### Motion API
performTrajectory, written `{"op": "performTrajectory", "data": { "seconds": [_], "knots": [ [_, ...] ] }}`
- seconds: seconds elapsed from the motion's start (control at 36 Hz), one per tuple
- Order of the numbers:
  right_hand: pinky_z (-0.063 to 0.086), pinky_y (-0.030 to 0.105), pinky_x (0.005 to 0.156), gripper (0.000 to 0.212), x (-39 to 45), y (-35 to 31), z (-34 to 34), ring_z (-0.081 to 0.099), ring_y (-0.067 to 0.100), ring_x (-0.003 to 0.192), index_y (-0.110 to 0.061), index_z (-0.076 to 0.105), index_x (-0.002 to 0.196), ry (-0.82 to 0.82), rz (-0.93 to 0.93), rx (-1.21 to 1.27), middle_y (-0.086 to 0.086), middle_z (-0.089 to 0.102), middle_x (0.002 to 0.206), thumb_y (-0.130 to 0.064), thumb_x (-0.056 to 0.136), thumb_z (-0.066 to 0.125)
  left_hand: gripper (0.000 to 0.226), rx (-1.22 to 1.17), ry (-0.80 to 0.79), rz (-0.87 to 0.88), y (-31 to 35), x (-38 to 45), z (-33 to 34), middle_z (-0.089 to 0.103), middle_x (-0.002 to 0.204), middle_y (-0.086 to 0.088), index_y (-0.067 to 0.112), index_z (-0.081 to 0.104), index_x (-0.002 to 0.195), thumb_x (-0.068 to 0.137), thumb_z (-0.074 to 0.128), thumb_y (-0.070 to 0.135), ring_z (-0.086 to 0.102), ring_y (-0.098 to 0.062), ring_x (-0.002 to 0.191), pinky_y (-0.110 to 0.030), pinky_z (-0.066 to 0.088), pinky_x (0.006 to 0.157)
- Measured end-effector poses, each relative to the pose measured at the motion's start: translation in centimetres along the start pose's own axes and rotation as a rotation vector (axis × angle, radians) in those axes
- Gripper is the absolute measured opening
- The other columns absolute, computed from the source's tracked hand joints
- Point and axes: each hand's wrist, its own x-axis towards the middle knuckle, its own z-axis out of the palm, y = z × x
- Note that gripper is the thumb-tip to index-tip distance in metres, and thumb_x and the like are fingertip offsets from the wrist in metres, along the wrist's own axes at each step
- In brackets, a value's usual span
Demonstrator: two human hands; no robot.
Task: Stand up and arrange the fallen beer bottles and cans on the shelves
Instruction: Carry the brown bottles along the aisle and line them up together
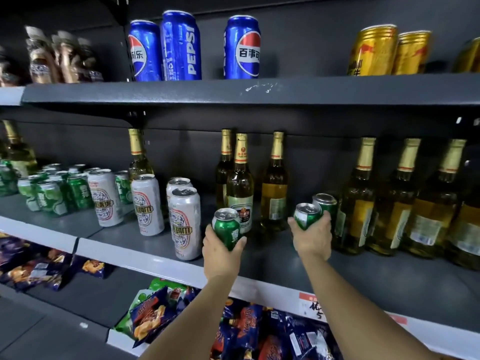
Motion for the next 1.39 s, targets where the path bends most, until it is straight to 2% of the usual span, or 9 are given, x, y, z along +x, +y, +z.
{"op": "performTrajectory", "data": {
  "seconds": [0.14,0.25,0.36,0.44,0.61,0.69,0.89,1.11,1.39],
  "knots": [
    [0.043,0.048,0.095,0.092,1.0,0.8,0.9,0.044,0.038,0.126,-0.007,0.027,0.144,-0.029,0.005,-0.145,0.018,0.044,0.141,-0.041,0.075,0.079,0.068,0.040,-0.033,-0.104,-0.2,1.5,0.5,0.059,0.122,-0.007,0.015,0.039,0.125,0.076,0.080,0.038,0.057,-0.029,0.113,-0.042,0.049,0.089],
    [0.046,0.047,0.089,0.082,1.1,1.1,1.1,0.049,0.037,0.117,-0.005,0.041,0.130,0.041,-0.039,-0.226,0.018,0.051,0.130,-0.046,0.071,0.080,0.053,0.072,0.000,-0.088,0.4,1.1,0.1,0.063,0.106,0.000,0.024,0.040,0.103,0.074,0.080,0.042,0.062,-0.025,0.101,-0.033,0.046,0.077],
    [0.044,0.047,0.085,0.078,-0.8,0.9,0.7,0.051,0.038,0.111,-0.003,0.044,0.121,0.107,-0.119,-0.244,0.020,0.054,0.122,-0.048,0.069,0.079,0.051,0.018,0.015,-0.016,0.7,-0.3,-1.1,0.061,0.096,0.007,0.027,0.043,0.102,0.072,0.081,0.044,0.062,-0.020,0.093,-0.031,0.048,0.076],
    [0.040,0.047,0.088,0.077,-3.2,-0.4,0.3,0.051,0.038,0.112,-0.001,0.045,0.120,0.174,-0.165,-0.206,0.020,0.055,0.119,-0.048,0.069,0.077,0.051,-0.007,0.005,0.057,0.9,-1.0,-2.9,0.061,0.097,0.010,0.029,0.044,0.103,0.071,0.080,0.045,0.058,-0.014,0.089,-0.030,0.048,0.076],
    [0.036,0.045,0.090,0.071,-10.1,-4.8,0.8,0.054,0.037,0.107,-0.003,0.051,0.112,0.220,-0.307,-0.118,0.018,0.059,0.109,-0.046,0.064,0.079,0.053,-0.044,0.048,0.017,-0.8,-2.2,-8.8,0.066,0.098,0.003,0.024,0.050,0.105,0.070,0.076,0.053,0.064,-0.023,0.092,-0.035,0.051,0.078],
    [0.037,0.045,0.088,0.069,-14.6,-7.2,2.4,0.055,0.036,0.104,-0.004,0.052,0.110,0.182,-0.334,-0.098,0.017,0.060,0.106,-0.047,0.063,0.080,0.052,0.006,0.071,0.025,-3.0,-2.2,-13.2,0.065,0.099,0.003,0.025,0.050,0.103,0.069,0.075,0.056,0.063,-0.023,0.094,-0.036,0.051,0.077],
    [0.035,0.043,0.093,0.072,-24.1,-12.2,8.0,0.051,0.033,0.113,-0.006,0.050,0.117,-0.021,-0.448,-0.108,0.014,0.058,0.115,-0.051,0.068,0.078,0.058,0.110,0.153,-0.042,-8.7,-0.4,-24.2,0.040,0.108,0.003,0.019,0.048,0.111,0.073,0.074,0.055,0.049,-0.019,0.084,-0.034,0.042,0.068],
    [0.042,0.043,0.090,0.072,-29.9,-18.8,15.8,0.054,0.034,0.110,-0.007,0.048,0.115,-0.161,-0.481,-0.054,0.012,0.057,0.114,-0.052,0.068,0.077,0.054,0.103,0.253,-0.092,-14.0,4.0,-33.3,0.045,0.109,-0.003,0.018,0.050,0.108,0.072,0.077,0.048,0.050,-0.022,0.090,-0.032,0.037,0.070],
    [0.045,0.040,0.090,0.073,-31.5,-26.7,27.3,0.053,0.029,0.113,-0.010,0.044,0.121,-0.309,-0.498,0.062,0.008,0.055,0.121,-0.053,0.070,0.075,0.058,0.087,0.348,-0.116,-17.8,14.9,-39.0,0.043,0.111,-0.002,0.017,0.050,0.116,0.073,0.079,0.044,0.045,-0.019,0.086,-0.031,0.036,0.074]
  ]
}}
